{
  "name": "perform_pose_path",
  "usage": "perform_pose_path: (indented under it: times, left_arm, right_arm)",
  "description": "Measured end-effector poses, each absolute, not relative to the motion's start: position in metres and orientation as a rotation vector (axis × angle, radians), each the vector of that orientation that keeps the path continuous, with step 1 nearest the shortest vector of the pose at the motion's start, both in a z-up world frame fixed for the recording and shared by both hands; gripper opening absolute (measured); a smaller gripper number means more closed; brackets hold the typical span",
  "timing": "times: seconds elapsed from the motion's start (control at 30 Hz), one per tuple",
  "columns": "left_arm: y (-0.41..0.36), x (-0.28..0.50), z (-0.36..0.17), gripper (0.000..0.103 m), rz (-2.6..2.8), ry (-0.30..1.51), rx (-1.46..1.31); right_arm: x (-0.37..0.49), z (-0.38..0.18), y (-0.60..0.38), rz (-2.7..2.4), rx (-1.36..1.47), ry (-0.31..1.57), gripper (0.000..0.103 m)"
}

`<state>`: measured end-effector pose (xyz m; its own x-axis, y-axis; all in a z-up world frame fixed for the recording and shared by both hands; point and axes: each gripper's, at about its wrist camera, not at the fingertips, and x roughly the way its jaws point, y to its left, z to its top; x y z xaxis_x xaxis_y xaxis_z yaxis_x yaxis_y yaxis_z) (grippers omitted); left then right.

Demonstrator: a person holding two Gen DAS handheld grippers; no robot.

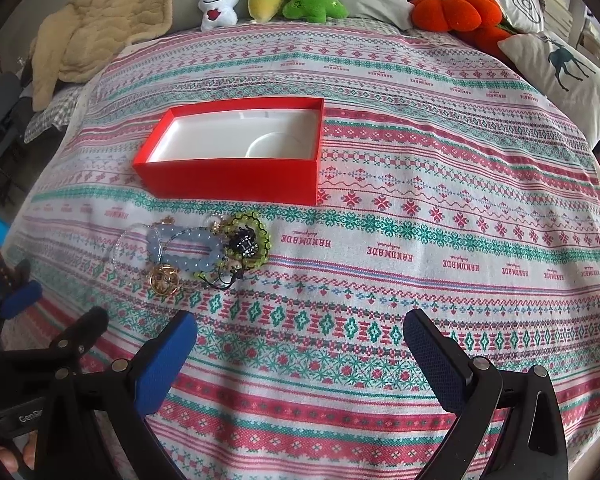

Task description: Organize jewelry

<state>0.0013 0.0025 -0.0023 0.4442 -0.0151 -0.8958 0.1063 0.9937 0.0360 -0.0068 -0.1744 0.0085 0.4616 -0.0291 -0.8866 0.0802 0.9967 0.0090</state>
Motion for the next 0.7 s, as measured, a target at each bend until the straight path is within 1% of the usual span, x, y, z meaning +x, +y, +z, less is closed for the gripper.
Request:
perform_pose_path:
  times: [0.7]
  left_arm:
    - [0.0027, 0.0015, -0.0034, 0.103, -0.072, 1.109, 0.094]
  right_arm:
    - [-0.0070, 0.0093, -0.1733, -0.066, 0.047, 1.091, 0.103]
